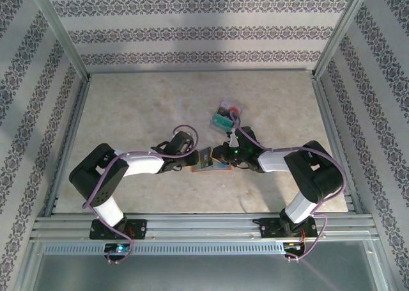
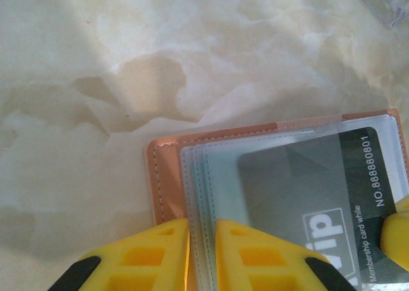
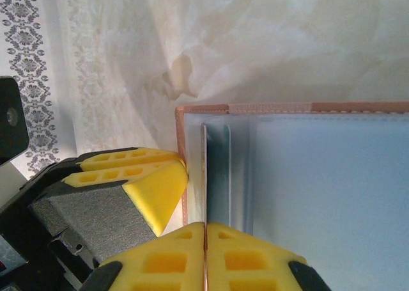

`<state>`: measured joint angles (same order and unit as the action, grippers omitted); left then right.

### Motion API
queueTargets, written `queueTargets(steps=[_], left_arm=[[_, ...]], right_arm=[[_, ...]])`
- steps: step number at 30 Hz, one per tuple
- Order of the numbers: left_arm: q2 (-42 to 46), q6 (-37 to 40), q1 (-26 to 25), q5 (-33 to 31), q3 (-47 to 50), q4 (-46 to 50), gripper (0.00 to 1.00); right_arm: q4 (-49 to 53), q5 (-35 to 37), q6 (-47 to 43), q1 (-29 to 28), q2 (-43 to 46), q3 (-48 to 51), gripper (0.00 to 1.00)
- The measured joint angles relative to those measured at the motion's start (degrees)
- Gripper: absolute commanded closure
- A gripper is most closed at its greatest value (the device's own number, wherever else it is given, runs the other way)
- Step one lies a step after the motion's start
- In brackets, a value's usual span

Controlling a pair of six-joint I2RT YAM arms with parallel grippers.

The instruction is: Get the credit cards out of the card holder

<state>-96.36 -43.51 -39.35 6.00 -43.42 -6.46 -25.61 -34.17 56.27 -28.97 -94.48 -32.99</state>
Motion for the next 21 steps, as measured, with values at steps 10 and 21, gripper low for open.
queueTargets(steps=[10,21], left_arm=[[-0.1,0.6,0.0,0.1,-0.8,1.2,0.8],[1.9,3.4,-0.8,0.5,-5.2,4.6,0.84]], right_arm=[[0.0,0.0,0.0,0.0,0.0,0.0,0.95],[0.0,0.0,0.0,0.0,0.0,0.1,0.94]])
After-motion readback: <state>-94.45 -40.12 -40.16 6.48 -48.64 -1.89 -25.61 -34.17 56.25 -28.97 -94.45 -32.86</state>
